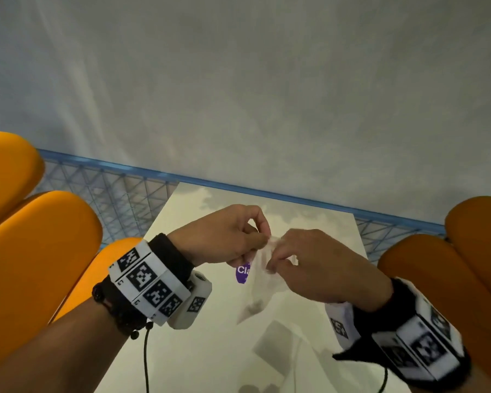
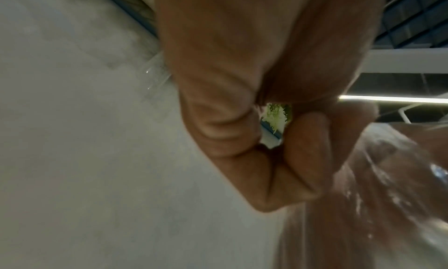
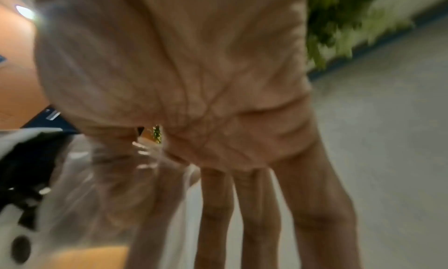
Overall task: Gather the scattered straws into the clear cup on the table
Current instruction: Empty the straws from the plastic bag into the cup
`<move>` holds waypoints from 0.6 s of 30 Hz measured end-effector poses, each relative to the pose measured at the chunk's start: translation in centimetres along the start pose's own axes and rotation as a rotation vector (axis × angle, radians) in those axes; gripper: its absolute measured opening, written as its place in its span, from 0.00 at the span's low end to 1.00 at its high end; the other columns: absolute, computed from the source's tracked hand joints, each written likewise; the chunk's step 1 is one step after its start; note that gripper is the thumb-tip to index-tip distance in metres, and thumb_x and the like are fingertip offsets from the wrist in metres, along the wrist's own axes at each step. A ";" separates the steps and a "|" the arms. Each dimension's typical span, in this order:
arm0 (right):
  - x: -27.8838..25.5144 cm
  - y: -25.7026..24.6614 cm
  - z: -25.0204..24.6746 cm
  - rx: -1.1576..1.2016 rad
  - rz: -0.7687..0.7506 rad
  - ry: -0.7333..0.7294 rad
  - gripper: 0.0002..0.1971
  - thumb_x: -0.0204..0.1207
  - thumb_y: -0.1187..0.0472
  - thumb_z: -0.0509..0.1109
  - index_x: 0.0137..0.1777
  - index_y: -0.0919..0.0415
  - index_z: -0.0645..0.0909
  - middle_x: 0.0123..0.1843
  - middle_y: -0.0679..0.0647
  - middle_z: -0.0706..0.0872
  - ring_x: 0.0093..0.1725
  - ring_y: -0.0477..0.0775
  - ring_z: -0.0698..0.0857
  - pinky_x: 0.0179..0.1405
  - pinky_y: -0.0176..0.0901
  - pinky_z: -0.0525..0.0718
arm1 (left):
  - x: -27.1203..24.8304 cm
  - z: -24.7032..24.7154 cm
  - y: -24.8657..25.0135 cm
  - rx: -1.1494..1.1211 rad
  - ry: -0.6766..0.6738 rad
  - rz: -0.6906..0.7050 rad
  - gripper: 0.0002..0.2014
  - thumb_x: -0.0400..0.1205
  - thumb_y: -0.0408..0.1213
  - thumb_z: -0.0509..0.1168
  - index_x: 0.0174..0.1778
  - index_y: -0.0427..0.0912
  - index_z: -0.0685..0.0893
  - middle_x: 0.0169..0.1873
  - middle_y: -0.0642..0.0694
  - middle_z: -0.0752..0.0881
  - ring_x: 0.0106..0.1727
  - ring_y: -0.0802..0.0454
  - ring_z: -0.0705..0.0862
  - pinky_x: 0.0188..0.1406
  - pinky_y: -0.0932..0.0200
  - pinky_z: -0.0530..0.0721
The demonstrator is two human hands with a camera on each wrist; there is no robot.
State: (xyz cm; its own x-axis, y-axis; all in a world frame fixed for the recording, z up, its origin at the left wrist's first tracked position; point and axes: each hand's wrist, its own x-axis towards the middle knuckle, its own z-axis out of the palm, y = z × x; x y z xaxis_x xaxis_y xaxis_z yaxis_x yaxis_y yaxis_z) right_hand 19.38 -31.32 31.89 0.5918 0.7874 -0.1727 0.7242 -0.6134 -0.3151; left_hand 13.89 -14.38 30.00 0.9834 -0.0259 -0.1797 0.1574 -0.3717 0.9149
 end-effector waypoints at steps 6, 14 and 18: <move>6.2 -0.9 2.3 0.096 0.029 0.052 0.12 0.75 0.69 0.61 0.37 0.55 0.82 0.33 0.48 0.80 0.35 0.52 0.78 0.23 0.27 0.67 | -2.3 0.0 -2.6 -0.244 0.247 0.195 0.11 0.82 0.44 0.67 0.43 0.41 0.77 0.25 0.46 0.82 0.25 0.50 0.76 0.25 0.60 0.75; 7.1 -4.2 -1.4 0.402 -0.445 0.373 0.18 0.80 0.66 0.68 0.64 0.46 0.86 0.59 0.37 0.89 0.53 0.41 0.89 0.49 0.36 0.88 | -3.5 1.6 -14.5 -1.599 0.194 -0.266 0.45 0.65 0.72 0.68 0.60 0.32 0.82 0.54 0.37 0.87 0.57 0.38 0.86 0.55 0.44 0.81; 7.5 -3.0 -0.3 0.636 -0.317 0.310 0.25 0.81 0.76 0.63 0.57 0.42 0.87 0.57 0.35 0.90 0.56 0.42 0.89 0.52 0.41 0.89 | -1.2 -1.2 -12.8 -2.032 0.328 0.194 0.45 0.68 0.70 0.69 0.69 0.34 0.77 0.68 0.34 0.82 0.70 0.31 0.79 0.72 0.29 0.69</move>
State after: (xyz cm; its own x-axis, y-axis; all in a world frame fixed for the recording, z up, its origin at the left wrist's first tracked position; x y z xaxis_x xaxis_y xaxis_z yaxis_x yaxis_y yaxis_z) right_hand 21.74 -23.64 31.82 0.5302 0.8086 0.2550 0.5886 -0.1345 -0.7972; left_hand 10.83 -8.52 18.94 0.9358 0.2858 -0.2064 -0.3001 0.9530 -0.0411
